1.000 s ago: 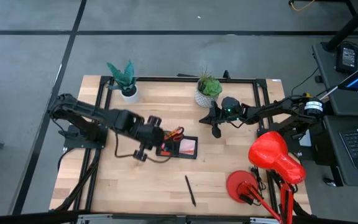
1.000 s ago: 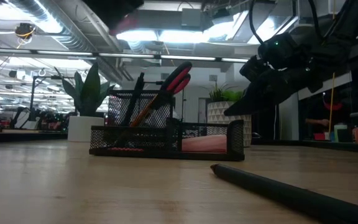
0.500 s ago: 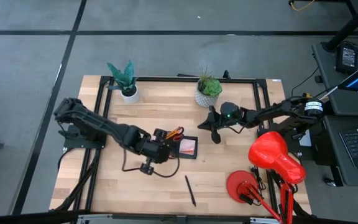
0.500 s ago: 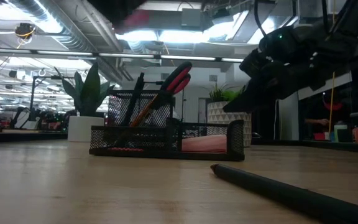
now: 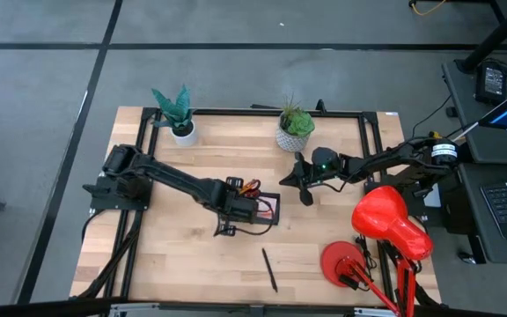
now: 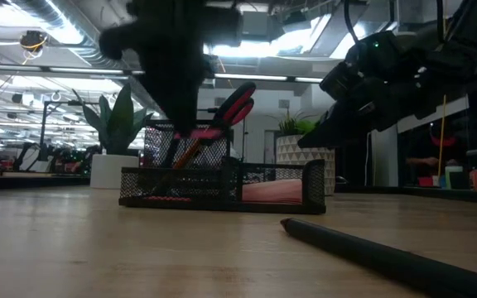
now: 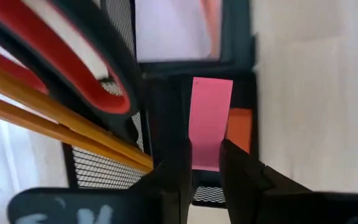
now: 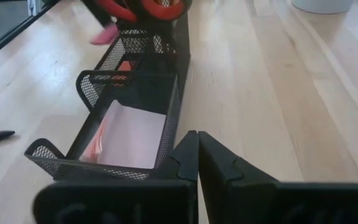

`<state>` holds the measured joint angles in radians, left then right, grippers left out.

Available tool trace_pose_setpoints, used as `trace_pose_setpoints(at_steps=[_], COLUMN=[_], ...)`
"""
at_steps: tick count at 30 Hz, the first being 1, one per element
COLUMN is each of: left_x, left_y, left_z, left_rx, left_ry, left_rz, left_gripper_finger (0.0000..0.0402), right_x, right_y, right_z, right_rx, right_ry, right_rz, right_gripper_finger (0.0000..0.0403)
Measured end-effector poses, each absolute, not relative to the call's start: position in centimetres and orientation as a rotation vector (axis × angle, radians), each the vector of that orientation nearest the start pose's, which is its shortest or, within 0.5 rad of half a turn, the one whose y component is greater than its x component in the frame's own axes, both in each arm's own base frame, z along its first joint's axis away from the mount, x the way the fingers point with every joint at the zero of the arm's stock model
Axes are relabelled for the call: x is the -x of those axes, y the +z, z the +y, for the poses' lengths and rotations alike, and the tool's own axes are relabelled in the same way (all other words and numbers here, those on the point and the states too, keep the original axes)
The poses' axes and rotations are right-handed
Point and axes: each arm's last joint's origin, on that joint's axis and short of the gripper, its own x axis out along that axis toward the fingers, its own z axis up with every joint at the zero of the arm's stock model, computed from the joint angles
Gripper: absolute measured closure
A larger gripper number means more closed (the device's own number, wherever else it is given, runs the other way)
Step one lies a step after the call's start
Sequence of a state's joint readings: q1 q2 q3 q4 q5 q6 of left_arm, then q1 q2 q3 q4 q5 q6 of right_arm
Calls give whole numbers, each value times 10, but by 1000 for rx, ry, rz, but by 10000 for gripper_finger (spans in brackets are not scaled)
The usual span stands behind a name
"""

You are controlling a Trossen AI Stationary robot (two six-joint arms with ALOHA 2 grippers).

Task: Pick and place office supplies into organizer
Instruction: Put the pink eraser into the desk organizer

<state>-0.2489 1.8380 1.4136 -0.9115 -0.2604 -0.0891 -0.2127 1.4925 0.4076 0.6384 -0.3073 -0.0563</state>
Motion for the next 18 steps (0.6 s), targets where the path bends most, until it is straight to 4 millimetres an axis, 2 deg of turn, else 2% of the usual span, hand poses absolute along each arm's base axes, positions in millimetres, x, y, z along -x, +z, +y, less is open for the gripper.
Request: trace_pose_setpoints(at_steps=[4, 18], left_x=[-354, -355], left_y=[209, 208], left_z=[-75, -73], left_rx=[-224, -113], left_ry=[56, 160], left_rz=[1338, 1324], left_gripper_finger=[336, 336], right_x=[-249, -248], right_y=[137, 135], right_z=[-45, -45], right_rx=[-51, -78], right_ry=[107, 102], right_rz=[429, 445], right_gripper_finger=[391, 391])
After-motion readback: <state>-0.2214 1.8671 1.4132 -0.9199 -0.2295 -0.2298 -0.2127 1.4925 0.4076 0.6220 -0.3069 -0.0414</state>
